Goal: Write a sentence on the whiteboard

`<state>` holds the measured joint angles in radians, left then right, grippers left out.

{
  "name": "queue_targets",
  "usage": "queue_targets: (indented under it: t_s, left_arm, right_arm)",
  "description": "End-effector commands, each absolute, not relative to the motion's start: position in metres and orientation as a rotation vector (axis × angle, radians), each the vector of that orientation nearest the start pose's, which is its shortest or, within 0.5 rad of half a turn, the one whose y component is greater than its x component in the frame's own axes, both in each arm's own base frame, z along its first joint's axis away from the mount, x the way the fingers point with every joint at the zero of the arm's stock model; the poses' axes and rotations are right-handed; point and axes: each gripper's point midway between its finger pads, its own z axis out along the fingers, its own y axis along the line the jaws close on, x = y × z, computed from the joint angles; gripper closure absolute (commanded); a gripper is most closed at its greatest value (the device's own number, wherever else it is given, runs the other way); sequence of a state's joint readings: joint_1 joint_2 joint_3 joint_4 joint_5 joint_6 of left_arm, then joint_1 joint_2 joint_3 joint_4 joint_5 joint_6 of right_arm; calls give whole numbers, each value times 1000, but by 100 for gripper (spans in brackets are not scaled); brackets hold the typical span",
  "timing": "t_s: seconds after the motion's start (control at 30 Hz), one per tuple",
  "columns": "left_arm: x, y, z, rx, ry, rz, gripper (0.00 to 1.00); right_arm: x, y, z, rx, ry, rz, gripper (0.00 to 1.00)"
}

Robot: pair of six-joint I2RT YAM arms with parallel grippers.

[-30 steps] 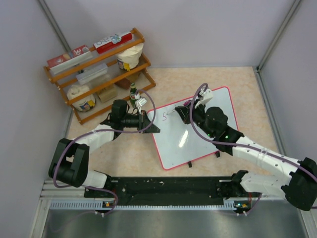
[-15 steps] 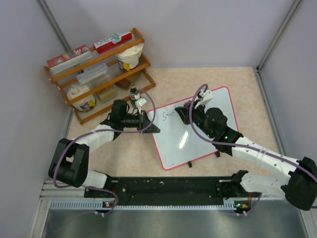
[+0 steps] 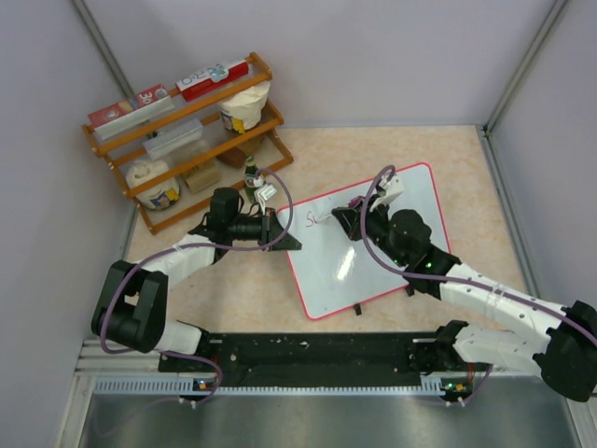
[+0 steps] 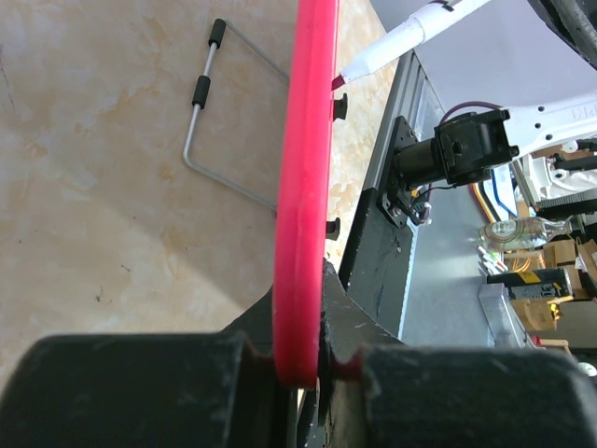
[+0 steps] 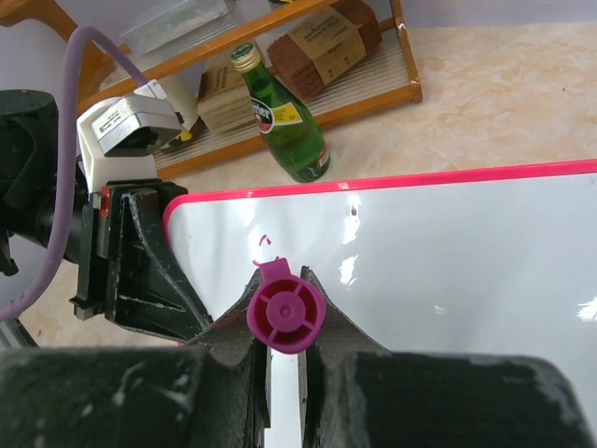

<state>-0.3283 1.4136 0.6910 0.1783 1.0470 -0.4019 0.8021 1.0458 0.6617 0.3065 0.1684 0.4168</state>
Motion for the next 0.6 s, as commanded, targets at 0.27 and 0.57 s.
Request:
queue_targets:
  t_s: [0.27,0.57]
  left_arm:
    - [232,-244,92,686,2204,-1324,100]
    - [230,-245,91,690,2206,-1324,100]
  right_arm:
    - [282,260,244,-151,1706,744,100]
    - [292,262,266,-132,1659,730,100]
